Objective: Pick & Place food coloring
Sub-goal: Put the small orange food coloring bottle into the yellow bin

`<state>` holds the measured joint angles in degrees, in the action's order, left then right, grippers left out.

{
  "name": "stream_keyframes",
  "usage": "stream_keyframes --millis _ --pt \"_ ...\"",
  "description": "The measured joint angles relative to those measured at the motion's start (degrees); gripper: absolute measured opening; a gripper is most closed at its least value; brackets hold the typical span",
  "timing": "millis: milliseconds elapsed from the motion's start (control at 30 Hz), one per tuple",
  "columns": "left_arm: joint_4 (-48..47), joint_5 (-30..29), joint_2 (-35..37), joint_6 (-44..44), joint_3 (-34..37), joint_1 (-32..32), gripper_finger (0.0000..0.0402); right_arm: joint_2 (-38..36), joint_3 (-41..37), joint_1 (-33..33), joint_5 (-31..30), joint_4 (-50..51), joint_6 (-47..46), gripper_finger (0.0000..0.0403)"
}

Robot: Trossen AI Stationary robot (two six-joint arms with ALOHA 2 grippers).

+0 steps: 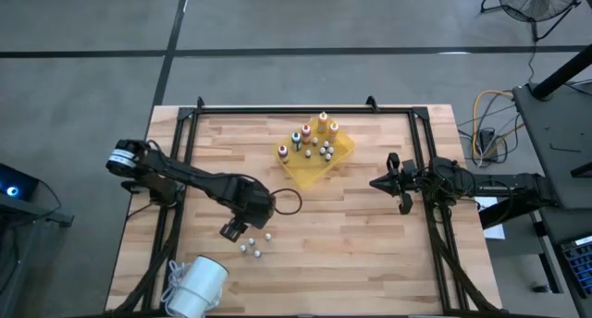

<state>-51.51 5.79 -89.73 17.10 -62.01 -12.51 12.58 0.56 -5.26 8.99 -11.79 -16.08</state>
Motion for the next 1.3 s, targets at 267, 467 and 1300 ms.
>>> stream_keyframes --millis 267,467,1300 --pt "4.0 0.0 0.0 -2.3 3.4 0.0 0.0197 0.0 0.0 0.0 0.0 0.0 0.0 0.0009" --pt "6.1 -0.8 0.0 -2.6 4.5 0.0 0.0196 0.0 0.0 0.0 0.0 0.0 0.0 0.0009" --pt "12.6 -1.2 -0.3 -3.7 7.9 0.2 0.0181 0.3 0.0 0.0 0.0 0.0 0.0 0.0009"
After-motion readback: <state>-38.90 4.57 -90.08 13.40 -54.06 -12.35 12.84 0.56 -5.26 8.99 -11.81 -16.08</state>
